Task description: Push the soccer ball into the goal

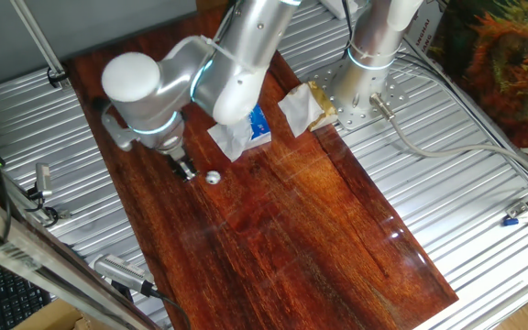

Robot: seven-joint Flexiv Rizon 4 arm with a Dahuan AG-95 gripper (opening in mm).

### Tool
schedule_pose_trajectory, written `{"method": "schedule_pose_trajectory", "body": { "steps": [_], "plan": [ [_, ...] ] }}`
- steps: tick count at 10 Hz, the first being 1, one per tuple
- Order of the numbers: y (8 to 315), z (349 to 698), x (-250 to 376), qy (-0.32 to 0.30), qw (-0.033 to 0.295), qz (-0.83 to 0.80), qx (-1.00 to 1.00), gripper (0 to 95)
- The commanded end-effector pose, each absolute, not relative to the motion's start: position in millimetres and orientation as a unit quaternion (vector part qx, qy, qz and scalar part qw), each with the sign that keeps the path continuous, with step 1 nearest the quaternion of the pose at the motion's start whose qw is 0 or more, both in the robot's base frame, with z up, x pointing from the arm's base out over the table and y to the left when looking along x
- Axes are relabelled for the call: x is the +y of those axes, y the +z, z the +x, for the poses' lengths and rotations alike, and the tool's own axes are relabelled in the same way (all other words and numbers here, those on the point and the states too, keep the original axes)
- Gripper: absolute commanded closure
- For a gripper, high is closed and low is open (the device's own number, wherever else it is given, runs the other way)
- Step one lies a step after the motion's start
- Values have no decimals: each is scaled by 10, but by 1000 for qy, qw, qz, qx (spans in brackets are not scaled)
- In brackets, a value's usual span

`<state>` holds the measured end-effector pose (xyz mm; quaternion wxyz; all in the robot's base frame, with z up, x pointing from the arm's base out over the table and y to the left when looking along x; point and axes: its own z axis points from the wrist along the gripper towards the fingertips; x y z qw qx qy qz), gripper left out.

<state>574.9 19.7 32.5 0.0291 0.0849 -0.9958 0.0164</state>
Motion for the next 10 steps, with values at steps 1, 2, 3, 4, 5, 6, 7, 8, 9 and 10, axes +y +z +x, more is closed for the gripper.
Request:
{"method": "schedule_pose_trajectory", "body": {
  "steps": [1, 2, 3, 4, 5, 6, 7, 8, 9, 10],
  "plan": [
    [331, 5823, 168, 11, 29, 88, -996, 950],
    [330, 5833, 168, 2, 29, 84, -996, 950],
    [327, 5831, 171, -7, 29, 73, -997, 950],
    [325, 5817, 180, -9, 28, 69, -997, 950],
    [323, 5786, 198, -9, 28, 65, -997, 950],
    [317, 5761, 232, -8, 27, 60, -998, 950],
    [317, 5761, 243, -7, 28, 59, -998, 950],
    [383, 5817, 329, -7, 37, 50, -998, 950],
    [413, 5842, 364, -7, 41, 46, -998, 950],
    [472, 5902, 473, -6, 46, 33, -998, 950]
  ]
}}
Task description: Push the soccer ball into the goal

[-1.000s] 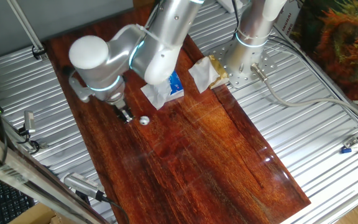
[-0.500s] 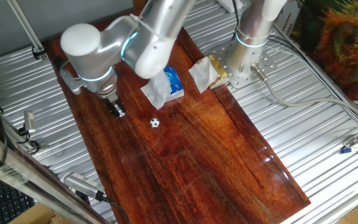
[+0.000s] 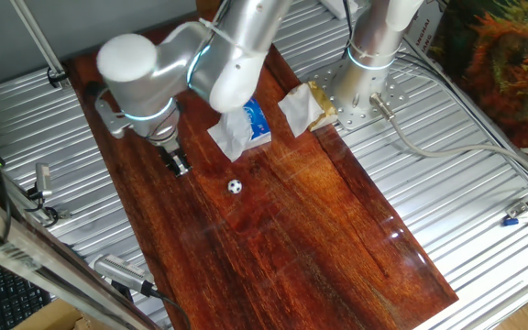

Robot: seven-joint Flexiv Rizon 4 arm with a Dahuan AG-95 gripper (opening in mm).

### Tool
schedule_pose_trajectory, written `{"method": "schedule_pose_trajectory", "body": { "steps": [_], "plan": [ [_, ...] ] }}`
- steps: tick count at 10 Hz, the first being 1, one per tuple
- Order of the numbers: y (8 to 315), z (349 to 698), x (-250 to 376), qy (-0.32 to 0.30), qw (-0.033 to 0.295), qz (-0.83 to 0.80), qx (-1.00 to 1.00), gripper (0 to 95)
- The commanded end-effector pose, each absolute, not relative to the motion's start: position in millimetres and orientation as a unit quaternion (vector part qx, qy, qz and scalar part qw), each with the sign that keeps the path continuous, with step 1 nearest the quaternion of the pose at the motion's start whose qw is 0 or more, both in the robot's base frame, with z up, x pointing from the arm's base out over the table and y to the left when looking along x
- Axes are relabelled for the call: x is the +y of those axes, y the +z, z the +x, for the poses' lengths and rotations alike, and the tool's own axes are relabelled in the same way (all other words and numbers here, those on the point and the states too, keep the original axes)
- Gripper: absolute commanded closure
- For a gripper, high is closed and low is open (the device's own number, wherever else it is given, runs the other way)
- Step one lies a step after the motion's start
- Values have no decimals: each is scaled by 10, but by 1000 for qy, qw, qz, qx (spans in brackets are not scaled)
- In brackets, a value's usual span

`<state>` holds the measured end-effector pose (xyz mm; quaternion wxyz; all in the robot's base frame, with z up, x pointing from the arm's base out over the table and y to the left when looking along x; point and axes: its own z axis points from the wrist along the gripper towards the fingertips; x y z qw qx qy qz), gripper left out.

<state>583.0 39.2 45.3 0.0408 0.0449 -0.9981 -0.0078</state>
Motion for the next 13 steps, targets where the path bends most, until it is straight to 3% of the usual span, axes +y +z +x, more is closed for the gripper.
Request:
{"method": "schedule_pose_trajectory", "body": {
  "steps": [1, 13],
  "plan": [
    [507, 5936, 607, -6, 54, 15, -998, 950],
    [560, 5830, 1537, -21, 65, -54, -996, 950]
  ]
}}
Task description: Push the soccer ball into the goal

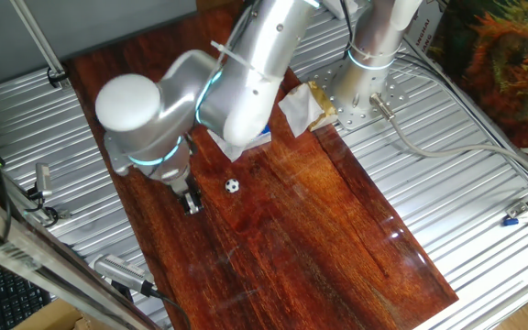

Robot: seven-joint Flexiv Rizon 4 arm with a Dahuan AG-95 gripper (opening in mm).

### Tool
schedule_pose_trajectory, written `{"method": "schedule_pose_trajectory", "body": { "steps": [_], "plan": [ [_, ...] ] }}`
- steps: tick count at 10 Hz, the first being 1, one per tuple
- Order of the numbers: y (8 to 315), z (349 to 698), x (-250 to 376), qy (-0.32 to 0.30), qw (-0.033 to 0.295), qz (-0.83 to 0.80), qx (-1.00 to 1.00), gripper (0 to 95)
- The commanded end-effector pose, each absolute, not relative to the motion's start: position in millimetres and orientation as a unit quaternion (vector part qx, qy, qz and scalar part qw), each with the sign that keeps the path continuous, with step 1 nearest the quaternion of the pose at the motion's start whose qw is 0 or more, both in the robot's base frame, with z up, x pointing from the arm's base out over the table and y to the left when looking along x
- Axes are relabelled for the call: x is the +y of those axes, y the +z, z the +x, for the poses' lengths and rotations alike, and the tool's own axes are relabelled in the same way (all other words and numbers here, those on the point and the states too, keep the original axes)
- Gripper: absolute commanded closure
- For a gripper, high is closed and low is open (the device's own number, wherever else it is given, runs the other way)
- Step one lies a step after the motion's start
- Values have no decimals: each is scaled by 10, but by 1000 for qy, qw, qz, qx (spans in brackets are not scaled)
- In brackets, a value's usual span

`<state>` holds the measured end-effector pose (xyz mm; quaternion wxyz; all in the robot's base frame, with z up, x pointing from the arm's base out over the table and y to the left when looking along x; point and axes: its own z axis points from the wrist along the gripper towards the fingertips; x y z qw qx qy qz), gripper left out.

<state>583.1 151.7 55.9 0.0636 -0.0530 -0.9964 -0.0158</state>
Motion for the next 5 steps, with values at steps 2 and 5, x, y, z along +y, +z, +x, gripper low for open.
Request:
{"method": "schedule_pose_trajectory", "body": {
  "steps": [2, 5],
  "plan": [
    [553, 5829, 1536, -25, 65, -63, -996, 950],
    [552, 5829, 1536, -9, 51, -58, -997, 950]
  ]
}}
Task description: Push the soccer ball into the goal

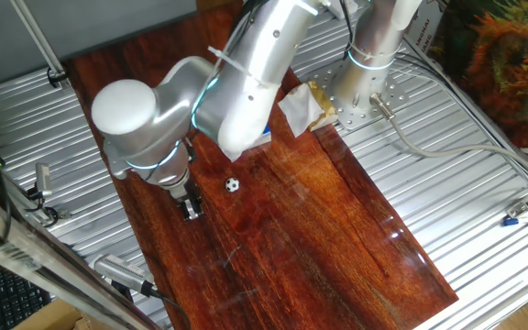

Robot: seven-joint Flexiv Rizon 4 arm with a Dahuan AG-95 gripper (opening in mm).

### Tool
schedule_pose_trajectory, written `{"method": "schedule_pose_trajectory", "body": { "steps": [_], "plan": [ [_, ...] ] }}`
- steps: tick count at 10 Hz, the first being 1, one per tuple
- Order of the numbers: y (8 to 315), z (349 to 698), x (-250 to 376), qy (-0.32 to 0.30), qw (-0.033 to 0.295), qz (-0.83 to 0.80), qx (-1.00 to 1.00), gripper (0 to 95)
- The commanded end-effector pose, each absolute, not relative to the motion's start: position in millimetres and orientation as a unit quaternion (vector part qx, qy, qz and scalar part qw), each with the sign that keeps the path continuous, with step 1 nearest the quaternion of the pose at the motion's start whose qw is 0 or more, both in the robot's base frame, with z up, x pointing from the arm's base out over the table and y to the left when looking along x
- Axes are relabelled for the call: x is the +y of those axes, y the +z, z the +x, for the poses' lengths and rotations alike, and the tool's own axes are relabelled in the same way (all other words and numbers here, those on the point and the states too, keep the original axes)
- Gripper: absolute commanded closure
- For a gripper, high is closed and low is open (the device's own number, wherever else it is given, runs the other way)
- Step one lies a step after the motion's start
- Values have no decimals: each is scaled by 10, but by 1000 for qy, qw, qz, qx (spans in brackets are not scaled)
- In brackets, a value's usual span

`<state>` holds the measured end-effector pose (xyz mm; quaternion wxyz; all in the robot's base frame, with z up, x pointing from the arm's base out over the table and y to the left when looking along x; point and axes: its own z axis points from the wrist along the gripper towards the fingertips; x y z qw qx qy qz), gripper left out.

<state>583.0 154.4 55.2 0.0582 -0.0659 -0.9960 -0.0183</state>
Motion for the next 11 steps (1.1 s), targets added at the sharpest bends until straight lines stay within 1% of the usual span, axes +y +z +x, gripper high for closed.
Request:
{"method": "schedule_pose_trajectory", "body": {
  "steps": [1, 6, 7, 8, 11],
  "plan": [
    [551, 5829, 1536, -8, 48, -57, -997, 950],
    [550, 5829, 1536, -11, 43, -48, -998, 950],
    [550, 5829, 1536, -10, 30, -51, -998, 950],
    [550, 5829, 1536, -6, 25, -58, -998, 950],
    [550, 5829, 1536, 1, 27, -68, -997, 950]
  ]
}}
